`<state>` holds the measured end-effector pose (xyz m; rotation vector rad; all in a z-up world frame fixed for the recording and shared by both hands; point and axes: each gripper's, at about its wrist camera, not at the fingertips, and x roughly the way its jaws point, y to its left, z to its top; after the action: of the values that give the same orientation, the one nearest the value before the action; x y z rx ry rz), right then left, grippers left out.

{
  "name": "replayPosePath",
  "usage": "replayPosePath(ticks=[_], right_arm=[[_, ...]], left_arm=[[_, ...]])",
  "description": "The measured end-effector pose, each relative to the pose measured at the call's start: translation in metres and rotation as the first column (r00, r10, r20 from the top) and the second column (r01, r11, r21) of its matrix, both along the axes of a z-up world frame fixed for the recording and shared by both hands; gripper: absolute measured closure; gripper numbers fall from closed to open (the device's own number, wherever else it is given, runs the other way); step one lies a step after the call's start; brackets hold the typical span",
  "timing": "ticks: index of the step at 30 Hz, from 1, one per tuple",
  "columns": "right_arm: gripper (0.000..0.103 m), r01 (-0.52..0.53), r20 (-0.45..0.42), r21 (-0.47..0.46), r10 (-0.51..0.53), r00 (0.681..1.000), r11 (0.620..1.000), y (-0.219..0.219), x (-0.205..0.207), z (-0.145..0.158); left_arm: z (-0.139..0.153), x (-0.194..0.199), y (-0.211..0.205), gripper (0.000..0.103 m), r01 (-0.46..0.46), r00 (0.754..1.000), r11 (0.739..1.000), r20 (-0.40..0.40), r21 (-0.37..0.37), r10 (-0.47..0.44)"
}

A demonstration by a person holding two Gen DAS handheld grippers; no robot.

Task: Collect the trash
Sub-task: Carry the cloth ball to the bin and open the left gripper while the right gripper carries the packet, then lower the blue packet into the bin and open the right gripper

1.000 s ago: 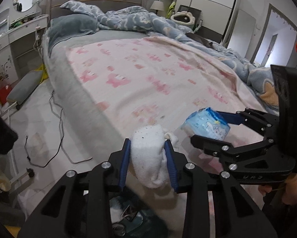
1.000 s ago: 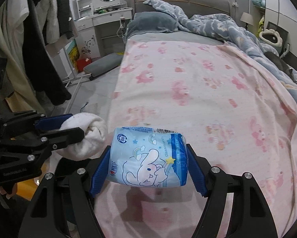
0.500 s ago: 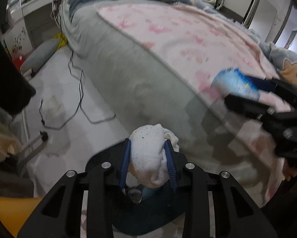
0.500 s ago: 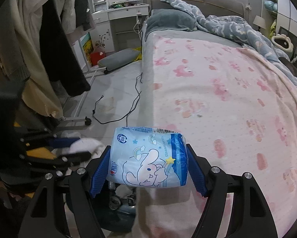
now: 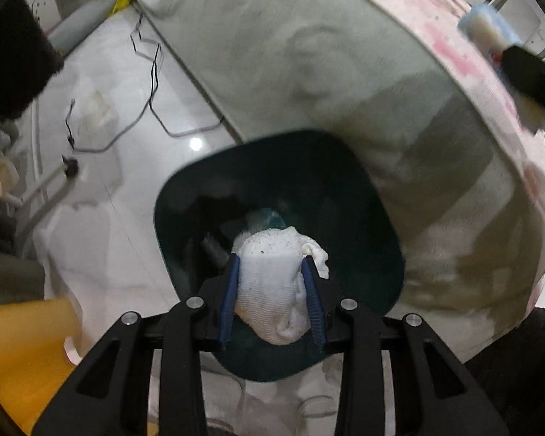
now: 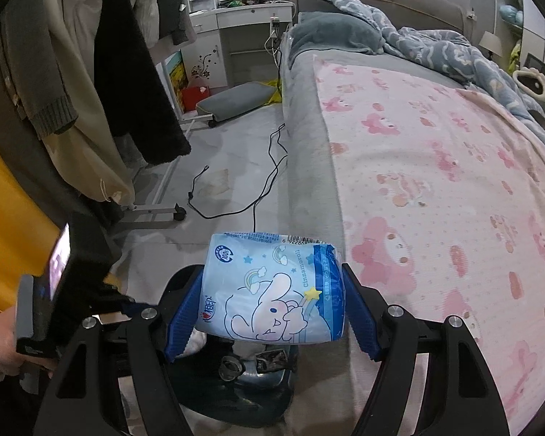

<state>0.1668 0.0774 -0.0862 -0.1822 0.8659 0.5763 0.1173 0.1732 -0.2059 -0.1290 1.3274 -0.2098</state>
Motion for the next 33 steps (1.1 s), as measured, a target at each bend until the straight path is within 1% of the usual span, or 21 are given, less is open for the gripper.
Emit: replayPosePath(ticks=[2, 4, 5, 7, 12, 14, 16, 17, 20, 21, 22, 23, 26, 30, 33], right_arm=[[0.03, -0.001, -0.005, -0.002, 0.001, 1.0, 1.0, 0.004, -0.001, -0.002], [0.03, -0.005, -0.014, -0.005, 0.005, 1.0, 1.0, 0.01, 0.0, -0.006], [0.03, -0.006, -0.023, -0.003, 0.006, 1.0, 1.0, 0.011, 0.001, -0.008], [0.03, -0.007, -0.051, 0.001, 0.007, 0.999, 1.0, 0.017, 0.004, -0.015], [0.03, -0.013, -0.078, -0.032, 0.011, 0.997, 0.999, 0.032, 0.008, -0.029], [0.03, -0.02, -0.09, -0.046, 0.016, 0.996, 0.999, 0.039, 0.008, -0.035], [0.03, -0.028, -0.107, -0.065, 0.021, 0.994, 0.998, 0.046, 0.009, -0.043], [0.03, -0.03, -0.114, -0.068, 0.022, 0.993, 0.997, 0.048, 0.01, -0.046], [0.03, -0.037, -0.156, -0.088, 0.023, 0.987, 0.995, 0.056, 0.012, -0.059], [0.03, -0.041, -0.169, -0.097, 0.024, 0.985, 0.994, 0.058, 0.012, -0.064], [0.03, -0.045, -0.181, -0.106, 0.025, 0.983, 0.993, 0.061, 0.012, -0.068], [0.03, -0.049, -0.188, -0.115, 0.027, 0.982, 0.992, 0.063, 0.012, -0.072], [0.03, -0.066, -0.215, -0.144, 0.034, 0.976, 0.987, 0.072, 0.011, -0.083], [0.03, -0.083, -0.24, -0.172, 0.04, 0.97, 0.982, 0.081, 0.01, -0.097], [0.03, -0.093, -0.26, -0.207, 0.036, 0.965, 0.974, 0.087, 0.008, -0.11]], left_arm=[[-0.008, -0.004, 0.002, 0.061, 0.004, 1.0, 1.0, -0.028, -0.001, -0.004], [-0.013, -0.009, 0.004, 0.048, 0.009, 0.999, 1.0, -0.036, 0.023, -0.008], [-0.013, -0.01, 0.004, 0.045, 0.015, 0.999, 0.999, -0.032, 0.029, -0.014], [-0.01, -0.014, 0.007, 0.033, 0.019, 1.0, 1.0, -0.011, 0.024, -0.019], [0.007, -0.016, 0.023, 0.026, -0.018, 0.998, 1.0, 0.067, -0.012, 0.019], [0.016, -0.016, 0.03, 0.024, -0.039, 0.994, 0.999, 0.104, -0.025, 0.042], [0.025, -0.017, 0.039, 0.019, -0.06, 0.986, 0.998, 0.153, -0.038, 0.065], [0.03, -0.018, 0.044, 0.019, -0.069, 0.98, 0.996, 0.182, -0.048, 0.076], [0.042, -0.019, 0.052, 0.019, -0.083, 0.966, 0.995, 0.239, -0.055, 0.094], [0.046, -0.02, 0.055, 0.017, -0.088, 0.96, 0.995, 0.262, -0.052, 0.098], [0.05, -0.021, 0.056, 0.01, -0.092, 0.955, 0.995, 0.28, -0.046, 0.101], [0.053, -0.023, 0.058, 0.009, -0.096, 0.949, 0.995, 0.297, -0.042, 0.104], [0.064, -0.027, 0.062, 0.008, -0.097, 0.934, 0.994, 0.339, -0.054, 0.11], [0.075, -0.033, 0.066, 0.006, -0.1, 0.913, 0.994, 0.393, -0.036, 0.106], [0.083, -0.036, 0.07, 0.004, -0.103, 0.897, 0.993, 0.426, -0.054, 0.116]])
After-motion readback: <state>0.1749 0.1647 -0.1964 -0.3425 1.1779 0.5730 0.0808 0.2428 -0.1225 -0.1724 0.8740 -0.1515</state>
